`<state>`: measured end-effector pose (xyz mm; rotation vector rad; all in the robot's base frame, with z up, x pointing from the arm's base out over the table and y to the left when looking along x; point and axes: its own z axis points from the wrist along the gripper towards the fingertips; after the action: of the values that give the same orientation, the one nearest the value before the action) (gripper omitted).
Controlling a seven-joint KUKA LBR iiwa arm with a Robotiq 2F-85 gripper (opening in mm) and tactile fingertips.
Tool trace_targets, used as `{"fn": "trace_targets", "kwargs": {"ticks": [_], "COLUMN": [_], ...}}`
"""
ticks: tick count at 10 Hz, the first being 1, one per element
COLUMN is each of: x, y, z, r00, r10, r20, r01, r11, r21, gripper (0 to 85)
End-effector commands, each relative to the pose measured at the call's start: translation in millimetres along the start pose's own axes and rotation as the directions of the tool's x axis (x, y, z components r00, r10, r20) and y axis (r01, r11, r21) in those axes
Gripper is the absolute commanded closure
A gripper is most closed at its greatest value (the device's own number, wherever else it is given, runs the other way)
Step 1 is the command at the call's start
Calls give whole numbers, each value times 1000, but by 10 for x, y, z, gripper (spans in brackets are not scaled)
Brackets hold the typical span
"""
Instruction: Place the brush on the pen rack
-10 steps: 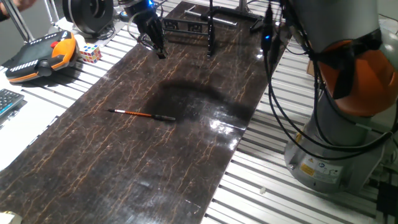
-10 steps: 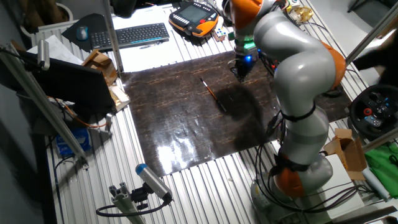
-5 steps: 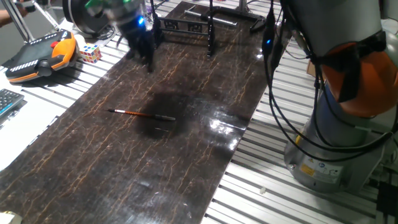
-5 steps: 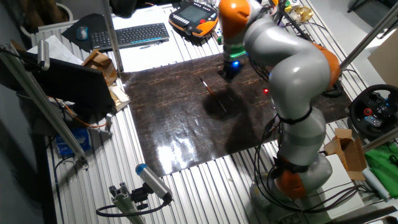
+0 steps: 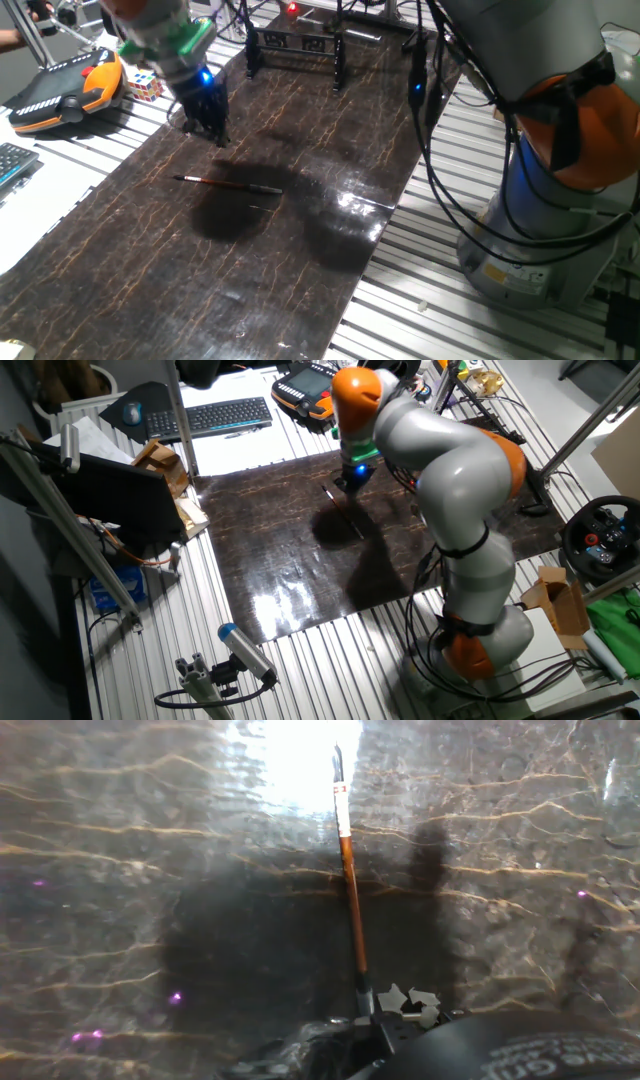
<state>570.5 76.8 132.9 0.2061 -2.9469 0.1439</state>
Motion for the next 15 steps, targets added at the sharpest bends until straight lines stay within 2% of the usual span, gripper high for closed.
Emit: {"fn": "trace_targets", "kwargs": {"ticks": [1, 3, 5, 6, 7, 8, 11, 12, 13, 15], "x": [-89, -142, -139, -127, -115, -115, -115, -115, -127, -190], "y": [10, 32, 40, 52, 62, 62, 62, 62, 58, 47], "z": [339, 473, 553, 591, 601, 601, 601, 601, 618, 698], "r00": [1000, 1000, 1000, 1000, 1000, 1000, 997, 997, 998, 999], "r10": [-2, 8, -10, -25, -23, -13, 9, 21, 32, 42], "r20": [3, 10, 9, -11, -15, -11, -70, -75, -56, -20], "r01": [2, -8, 10, 25, 22, 13, -10, -23, -33, -42], "r11": [1000, 1000, 999, 999, 999, 999, 1000, 1000, 999, 999], "r21": [-4, -9, -31, -39, -48, -31, -23, -15, -6, -8], "gripper": [840, 840, 840, 840, 840, 840, 840, 840, 777, 547]}}
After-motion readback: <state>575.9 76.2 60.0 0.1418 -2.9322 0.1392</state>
